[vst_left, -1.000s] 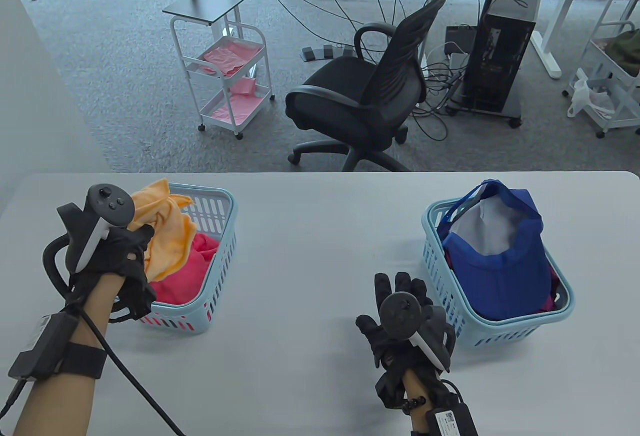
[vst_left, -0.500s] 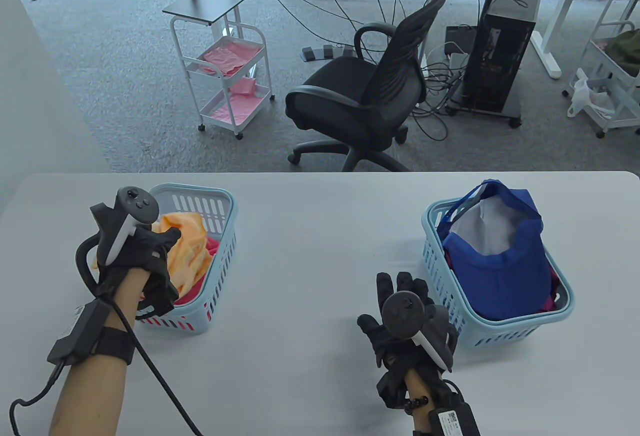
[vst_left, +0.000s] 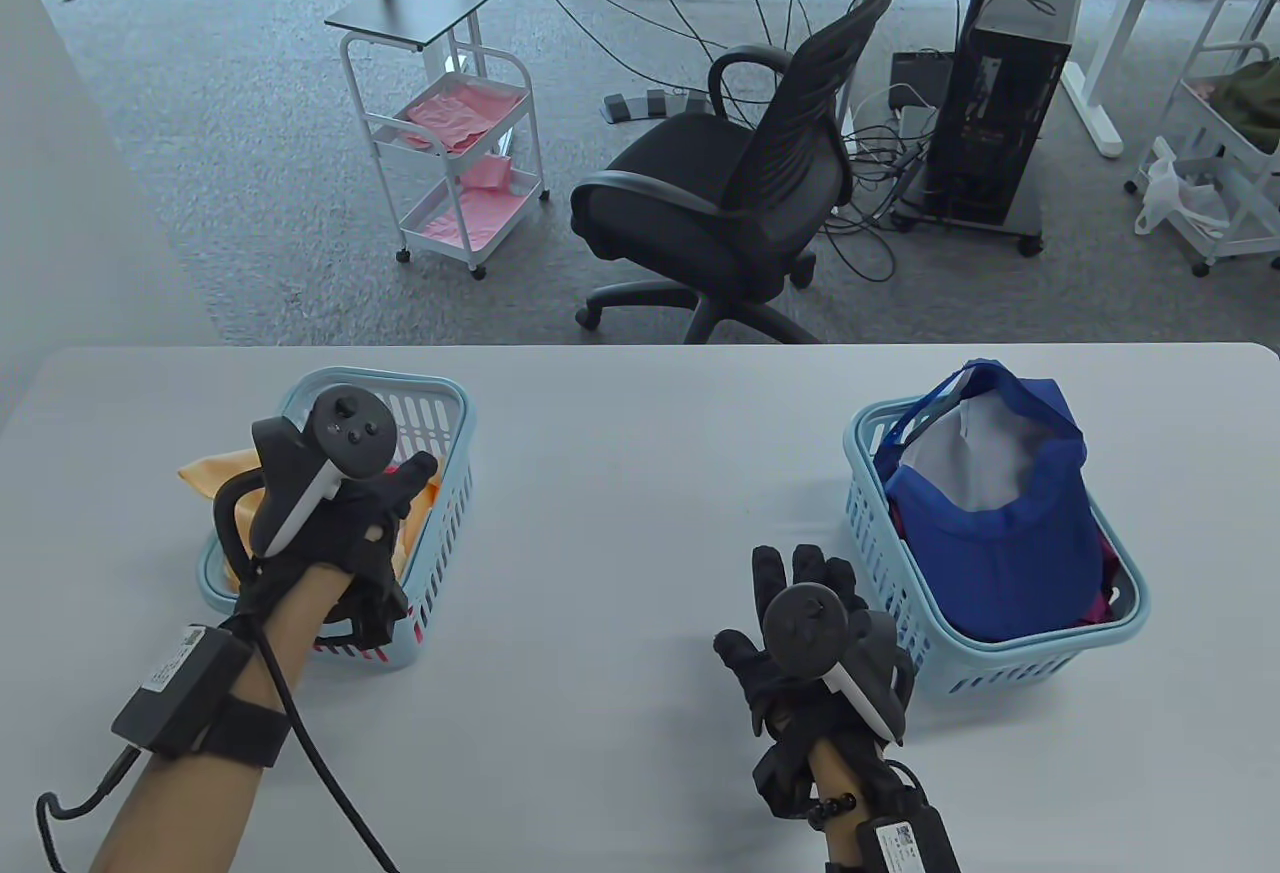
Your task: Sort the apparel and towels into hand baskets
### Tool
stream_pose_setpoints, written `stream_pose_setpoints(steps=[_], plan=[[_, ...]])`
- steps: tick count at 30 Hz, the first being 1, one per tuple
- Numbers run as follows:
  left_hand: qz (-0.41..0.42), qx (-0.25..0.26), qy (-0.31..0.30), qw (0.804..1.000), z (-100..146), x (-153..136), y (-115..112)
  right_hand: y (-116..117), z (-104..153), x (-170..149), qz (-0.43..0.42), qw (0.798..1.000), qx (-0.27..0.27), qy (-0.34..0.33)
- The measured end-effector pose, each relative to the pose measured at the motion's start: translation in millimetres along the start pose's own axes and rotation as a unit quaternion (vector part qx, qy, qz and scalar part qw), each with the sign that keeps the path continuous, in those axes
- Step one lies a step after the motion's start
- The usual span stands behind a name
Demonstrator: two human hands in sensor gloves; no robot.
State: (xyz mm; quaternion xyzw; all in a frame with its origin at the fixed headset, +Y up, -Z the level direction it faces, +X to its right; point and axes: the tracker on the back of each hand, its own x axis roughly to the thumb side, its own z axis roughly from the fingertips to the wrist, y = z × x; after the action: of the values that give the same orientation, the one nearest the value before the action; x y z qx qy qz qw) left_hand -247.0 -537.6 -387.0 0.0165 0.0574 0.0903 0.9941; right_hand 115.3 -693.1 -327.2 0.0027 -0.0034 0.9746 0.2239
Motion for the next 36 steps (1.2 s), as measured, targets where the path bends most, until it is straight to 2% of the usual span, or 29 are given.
stream_pose_setpoints(steps=[5,7,9,13,17,20,22,24,30,36], plan=[[-0.019,0.028,-0.096,0.995,37.5,40.5,-2.7,0.2,-0.1,-0.1,0.001,1.0,0.0,0.002],[-0.034,0.038,-0.132,0.99,51.3,52.5,-10.4,0.3,0.2,-0.1,0.003,1.0,0.0,0.002],[-0.051,0.026,-0.162,0.985,63.0,62.2,-24.8,0.5,0.2,0.0,0.005,1.0,0.0,0.002],[-0.123,0.048,-0.195,0.972,80.9,71.9,-65.8,1.9,-0.2,0.9,0.01,1.0,0.003,0.001],[-0.216,0.077,-0.22,0.948,92.9,74.8,-119.2,4.1,-0.5,2.4,0.016,1.0,0.006,0.0],[-0.252,0.081,-0.23,0.937,96.7,71.7,-147.0,5.1,-0.5,3.2,0.02,1.0,0.007,-0.001],[-0.259,0.101,-0.231,0.933,99.6,67.2,-162.3,5.4,-0.3,3.8,0.022,1.0,0.007,-0.002],[-0.268,0.075,-0.243,0.929,100.0,66.6,-167.5,5.8,-0.5,5.0,0.025,1.0,0.008,-0.003],[-0.258,0.091,-0.25,0.929,104.0,67.9,-165.6,7.7,0.8,7.1,0.038,0.999,0.001,-0.008],[-0.261,0.084,-0.256,0.927,107.5,70.5,-167.1,7.7,1.1,7.4,0.045,0.999,-0.009,-0.011]])
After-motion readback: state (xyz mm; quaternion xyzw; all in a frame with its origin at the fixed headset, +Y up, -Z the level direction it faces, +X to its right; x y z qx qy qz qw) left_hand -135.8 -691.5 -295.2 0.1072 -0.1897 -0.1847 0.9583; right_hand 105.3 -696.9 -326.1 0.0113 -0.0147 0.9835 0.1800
